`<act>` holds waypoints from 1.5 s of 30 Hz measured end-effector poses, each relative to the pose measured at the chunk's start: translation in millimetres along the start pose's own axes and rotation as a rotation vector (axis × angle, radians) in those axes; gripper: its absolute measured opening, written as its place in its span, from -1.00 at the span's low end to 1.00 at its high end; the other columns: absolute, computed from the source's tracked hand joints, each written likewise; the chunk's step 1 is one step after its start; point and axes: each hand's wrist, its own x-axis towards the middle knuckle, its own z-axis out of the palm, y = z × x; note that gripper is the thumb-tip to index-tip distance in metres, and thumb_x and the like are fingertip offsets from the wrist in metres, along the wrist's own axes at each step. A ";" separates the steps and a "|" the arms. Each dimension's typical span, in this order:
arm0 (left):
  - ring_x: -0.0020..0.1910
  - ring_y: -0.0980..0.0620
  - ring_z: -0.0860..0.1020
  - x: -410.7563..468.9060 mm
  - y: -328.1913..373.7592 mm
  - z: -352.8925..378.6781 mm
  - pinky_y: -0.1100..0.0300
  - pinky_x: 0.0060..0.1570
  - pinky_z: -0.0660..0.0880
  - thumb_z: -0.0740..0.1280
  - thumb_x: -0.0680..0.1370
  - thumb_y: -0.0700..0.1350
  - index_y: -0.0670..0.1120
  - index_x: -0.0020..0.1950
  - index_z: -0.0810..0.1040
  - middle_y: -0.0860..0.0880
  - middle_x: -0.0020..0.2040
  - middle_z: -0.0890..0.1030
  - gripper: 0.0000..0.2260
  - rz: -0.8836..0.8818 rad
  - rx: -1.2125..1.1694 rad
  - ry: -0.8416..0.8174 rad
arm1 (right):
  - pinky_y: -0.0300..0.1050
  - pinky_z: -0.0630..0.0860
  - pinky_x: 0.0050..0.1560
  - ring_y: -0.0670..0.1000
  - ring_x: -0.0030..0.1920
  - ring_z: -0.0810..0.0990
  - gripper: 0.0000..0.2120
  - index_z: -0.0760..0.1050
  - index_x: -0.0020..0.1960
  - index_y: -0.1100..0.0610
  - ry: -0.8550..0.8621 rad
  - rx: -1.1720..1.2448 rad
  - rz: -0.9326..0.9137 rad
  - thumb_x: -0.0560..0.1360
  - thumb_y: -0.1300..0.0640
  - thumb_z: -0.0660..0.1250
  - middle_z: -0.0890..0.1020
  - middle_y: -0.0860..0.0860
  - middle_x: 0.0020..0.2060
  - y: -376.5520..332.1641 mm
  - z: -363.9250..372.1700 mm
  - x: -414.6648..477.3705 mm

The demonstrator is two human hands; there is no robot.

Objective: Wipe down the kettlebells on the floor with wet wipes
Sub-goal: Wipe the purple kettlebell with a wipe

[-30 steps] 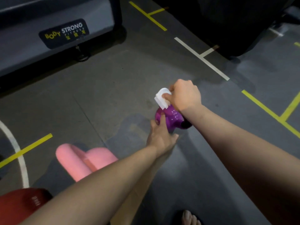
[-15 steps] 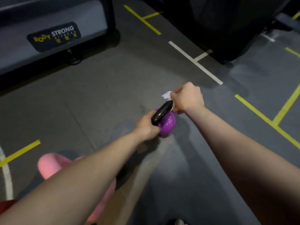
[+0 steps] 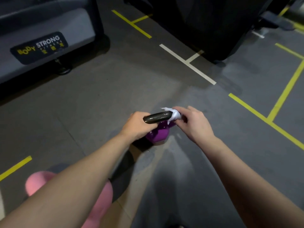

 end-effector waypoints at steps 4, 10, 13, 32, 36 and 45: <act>-0.51 0.26 0.45 0.1 -5.6 -7.5 0.25 -0.40 0.36 0.45 0.37 -0.14 -0.05 -0.36 0.61 0.12 -0.51 0.55 -0.89 -0.077 -0.073 0.023 | -0.13 0.36 -0.02 0.10 0.06 0.47 -0.74 0.65 0.22 -0.09 0.118 0.075 0.005 0.54 0.05 0.47 0.46 -0.05 0.00 20.3 29.5 -8.0; -0.56 0.25 0.42 0.6 -2.3 -9.1 0.28 -0.48 0.34 0.41 0.42 -0.27 -0.04 -0.39 0.57 0.14 -0.55 0.51 -0.79 -0.117 -0.102 0.007 | -0.35 0.38 0.18 -0.12 0.23 0.52 -0.59 0.53 0.37 -0.02 0.151 0.406 0.101 0.55 0.24 0.36 0.59 -0.09 0.25 -10.7 43.5 -10.4; -0.56 0.29 0.39 -0.3 -3.5 -12.2 0.35 -0.49 0.31 0.38 0.43 -0.34 -0.05 -0.39 0.54 0.16 -0.57 0.48 -0.74 -0.104 -0.122 -0.008 | -0.28 0.40 0.25 -0.12 0.32 0.51 -0.42 0.34 0.53 -0.09 0.131 0.457 0.181 0.56 0.22 0.33 0.55 -0.11 0.39 -23.3 43.6 -14.2; -0.58 0.24 0.40 -3.1 -1.2 -15.9 0.34 -0.52 0.32 0.36 0.46 -0.36 -0.07 -0.32 0.56 0.15 -0.56 0.48 -0.77 -0.137 -0.169 -0.058 | -0.05 0.51 0.03 0.13 0.07 0.63 -0.31 0.14 0.53 -0.21 -0.073 0.417 0.324 0.51 0.29 0.16 0.59 -0.04 0.16 -30.5 36.5 -16.3; -0.58 0.27 0.36 -3.0 -1.5 -18.2 0.35 -0.51 0.29 0.35 0.46 -0.38 -0.05 -0.40 0.48 0.17 -0.58 0.44 -0.68 -0.133 -0.164 -0.063 | 0.02 0.49 0.27 0.10 0.28 0.58 -0.27 0.06 0.57 -0.28 -0.080 0.405 0.308 0.51 0.23 0.11 0.53 -0.17 0.38 -34.6 34.8 -14.3; -0.54 0.24 0.38 -3.8 -3.5 -18.1 0.30 -0.46 0.32 0.37 0.45 -0.36 -0.06 -0.39 0.50 0.17 -0.54 0.45 -0.71 -0.122 -0.141 -0.082 | 0.04 0.43 -0.05 0.25 -0.04 0.58 -0.55 0.12 0.42 0.03 -0.076 0.395 0.407 0.57 0.27 0.09 0.63 0.21 0.11 -34.4 31.9 -21.0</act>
